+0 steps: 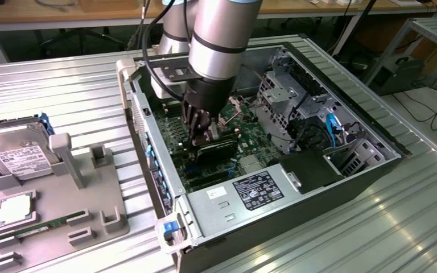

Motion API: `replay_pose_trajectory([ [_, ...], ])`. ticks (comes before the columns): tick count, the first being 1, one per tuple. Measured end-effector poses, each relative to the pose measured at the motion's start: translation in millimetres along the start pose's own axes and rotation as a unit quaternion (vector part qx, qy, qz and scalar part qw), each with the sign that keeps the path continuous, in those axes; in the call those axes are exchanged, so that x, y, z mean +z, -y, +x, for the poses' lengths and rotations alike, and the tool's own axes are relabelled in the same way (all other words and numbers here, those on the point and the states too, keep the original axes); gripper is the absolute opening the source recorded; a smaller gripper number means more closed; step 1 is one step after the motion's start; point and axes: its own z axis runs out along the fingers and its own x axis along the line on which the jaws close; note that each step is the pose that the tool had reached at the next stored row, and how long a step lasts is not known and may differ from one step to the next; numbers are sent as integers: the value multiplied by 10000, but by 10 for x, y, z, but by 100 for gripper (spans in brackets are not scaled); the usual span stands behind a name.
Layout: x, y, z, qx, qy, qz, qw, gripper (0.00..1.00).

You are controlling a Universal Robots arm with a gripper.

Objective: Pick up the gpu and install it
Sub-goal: 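Press down on the gpu until it lock into place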

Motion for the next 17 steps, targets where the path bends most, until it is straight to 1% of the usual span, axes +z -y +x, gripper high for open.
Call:
replay_pose_trajectory([
  [7, 6, 0, -1, -1, 1, 1, 10000, 11],
  [9, -50, -8, -1, -1, 2, 5, 10000, 11],
  [10, -70, -16, -1, 0, 1, 15, 10000, 11],
  [13, -78, -40, -4, -1, -2, 96, 10000, 11],
  [14, -77, -44, -4, -4, -4, 133, 9999, 11],
  [15, -77, -47, -5, -10, -7, 177, 9998, 11],
  [16, -76, -54, -5, -12, -8, 206, 9998, 11],
  [17, -75, -66, -5, -15, -9, 221, 9998, 11],
])
